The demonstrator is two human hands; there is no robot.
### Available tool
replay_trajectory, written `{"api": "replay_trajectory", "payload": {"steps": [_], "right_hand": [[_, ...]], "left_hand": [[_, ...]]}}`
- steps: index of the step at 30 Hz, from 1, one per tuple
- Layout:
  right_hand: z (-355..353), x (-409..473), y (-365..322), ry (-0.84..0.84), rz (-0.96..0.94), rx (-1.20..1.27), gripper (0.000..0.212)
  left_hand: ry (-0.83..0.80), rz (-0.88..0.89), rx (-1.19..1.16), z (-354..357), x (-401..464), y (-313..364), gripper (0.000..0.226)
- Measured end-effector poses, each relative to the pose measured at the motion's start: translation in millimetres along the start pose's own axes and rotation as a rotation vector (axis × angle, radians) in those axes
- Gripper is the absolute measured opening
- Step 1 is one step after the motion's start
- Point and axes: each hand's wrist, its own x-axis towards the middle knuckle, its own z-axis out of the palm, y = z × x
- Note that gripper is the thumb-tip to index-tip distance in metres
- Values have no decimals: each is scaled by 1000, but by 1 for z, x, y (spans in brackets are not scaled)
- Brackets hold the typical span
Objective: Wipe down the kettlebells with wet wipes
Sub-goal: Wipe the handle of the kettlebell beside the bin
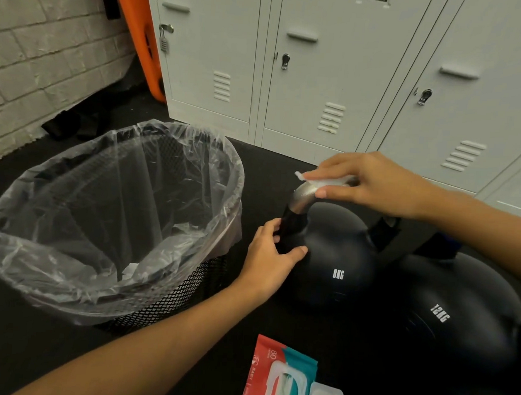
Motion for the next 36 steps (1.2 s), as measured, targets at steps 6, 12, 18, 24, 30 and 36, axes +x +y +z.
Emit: {"api": "replay_trajectory", "payload": {"steps": [6, 12, 18, 24, 30, 36], "right_hand": [[42, 37, -36, -299, -278, -904, 38], [32, 30, -21, -207, -329, -846, 31], [-4, 5, -1, -56, 78, 43, 40], [-3, -39, 18, 98, 268, 282, 28], [8, -34, 10, 196, 312, 17, 41], [42, 5, -17, 98, 5, -577, 37]], "left_hand": [[0, 11, 43, -1, -1, 1, 63], [-20, 26, 61, -4, -3, 3, 66], [-28, 23, 49, -4, -2, 3, 66], [-19, 26, 76, -4, -1, 4, 68], [-27, 34, 96, -3, -1, 3, 70], [-31, 66, 155, 3, -4, -1, 82]]}}
